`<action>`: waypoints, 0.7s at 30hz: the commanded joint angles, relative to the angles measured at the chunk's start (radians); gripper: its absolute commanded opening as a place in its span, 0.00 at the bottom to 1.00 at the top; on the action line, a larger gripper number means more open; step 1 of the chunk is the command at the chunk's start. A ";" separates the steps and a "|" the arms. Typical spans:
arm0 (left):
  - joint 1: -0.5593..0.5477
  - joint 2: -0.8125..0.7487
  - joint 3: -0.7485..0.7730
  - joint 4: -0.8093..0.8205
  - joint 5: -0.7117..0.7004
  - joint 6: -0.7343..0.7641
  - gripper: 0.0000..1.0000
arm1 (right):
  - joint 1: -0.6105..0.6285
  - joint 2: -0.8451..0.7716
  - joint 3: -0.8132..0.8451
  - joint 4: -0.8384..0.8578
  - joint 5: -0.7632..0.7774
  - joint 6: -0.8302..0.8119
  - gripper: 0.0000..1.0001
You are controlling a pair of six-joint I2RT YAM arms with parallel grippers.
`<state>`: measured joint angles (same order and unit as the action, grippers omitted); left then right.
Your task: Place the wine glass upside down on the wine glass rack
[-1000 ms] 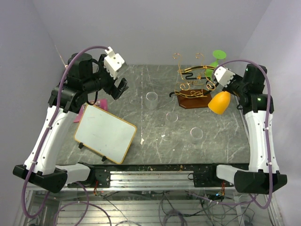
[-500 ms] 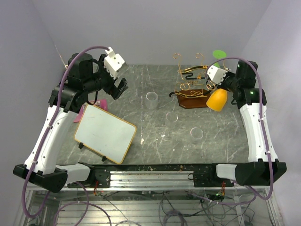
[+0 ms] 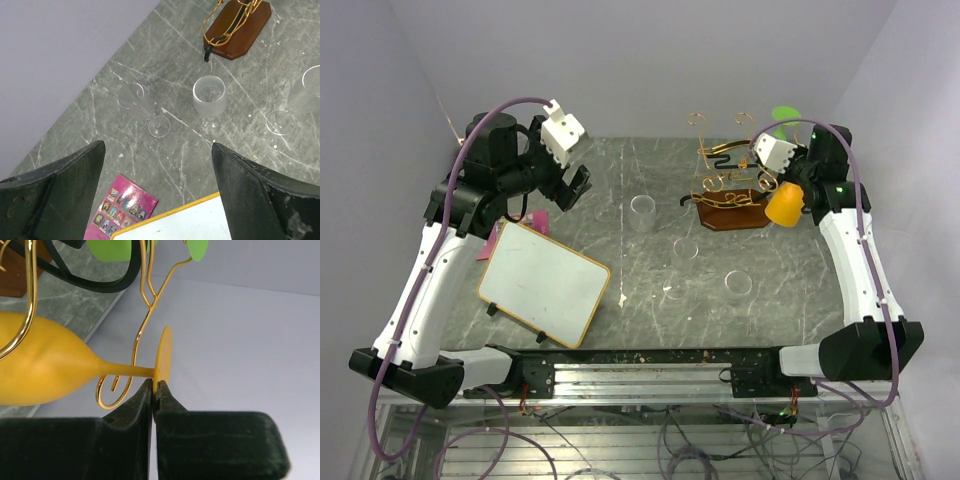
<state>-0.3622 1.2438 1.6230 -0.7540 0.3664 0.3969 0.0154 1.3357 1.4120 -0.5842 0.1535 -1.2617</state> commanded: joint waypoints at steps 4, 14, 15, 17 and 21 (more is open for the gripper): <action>0.008 0.002 -0.002 0.012 0.012 0.010 0.98 | 0.011 0.030 -0.027 0.109 0.065 -0.022 0.00; 0.008 0.006 -0.003 0.011 0.013 0.014 0.98 | 0.012 0.079 -0.023 0.152 0.152 -0.011 0.00; 0.009 0.006 -0.003 0.012 0.013 0.014 0.98 | 0.012 0.083 -0.024 0.154 0.161 -0.012 0.00; 0.008 0.006 -0.004 0.012 0.013 0.014 0.98 | 0.012 0.090 -0.026 0.157 0.175 -0.013 0.00; 0.008 0.005 -0.003 0.010 0.013 0.016 0.98 | 0.012 0.096 -0.026 0.160 0.192 -0.012 0.00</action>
<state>-0.3614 1.2449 1.6222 -0.7540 0.3664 0.4042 0.0219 1.4300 1.3888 -0.4637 0.3012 -1.2728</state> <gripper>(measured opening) 0.980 0.017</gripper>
